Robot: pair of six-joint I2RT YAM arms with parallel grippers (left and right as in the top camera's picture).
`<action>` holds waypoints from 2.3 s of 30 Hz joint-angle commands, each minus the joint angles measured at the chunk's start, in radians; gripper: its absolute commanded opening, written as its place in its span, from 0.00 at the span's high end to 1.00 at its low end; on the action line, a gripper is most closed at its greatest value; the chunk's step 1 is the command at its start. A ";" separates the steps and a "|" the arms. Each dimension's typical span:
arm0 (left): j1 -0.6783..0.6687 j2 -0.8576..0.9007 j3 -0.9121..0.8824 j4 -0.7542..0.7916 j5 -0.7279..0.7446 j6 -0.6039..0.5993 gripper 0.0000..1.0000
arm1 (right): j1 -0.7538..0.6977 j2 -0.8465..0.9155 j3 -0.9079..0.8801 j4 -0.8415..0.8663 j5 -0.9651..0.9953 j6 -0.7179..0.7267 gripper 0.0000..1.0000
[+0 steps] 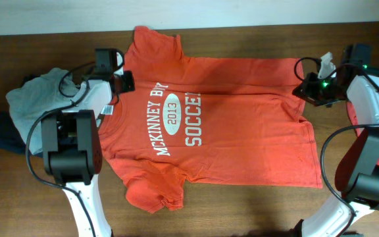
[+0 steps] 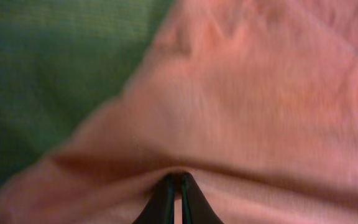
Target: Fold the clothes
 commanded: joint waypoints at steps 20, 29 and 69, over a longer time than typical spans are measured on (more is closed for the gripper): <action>0.019 0.034 0.921 -1.027 0.008 0.084 0.70 | 0.045 0.079 0.006 0.268 0.206 0.089 0.87; -0.034 0.034 1.235 -1.289 0.004 0.127 0.68 | 0.046 0.265 0.006 0.451 0.140 0.156 0.91; -0.088 -0.865 0.541 -1.383 -0.134 0.059 0.49 | -0.104 -0.048 0.977 -0.593 -0.066 -0.033 0.40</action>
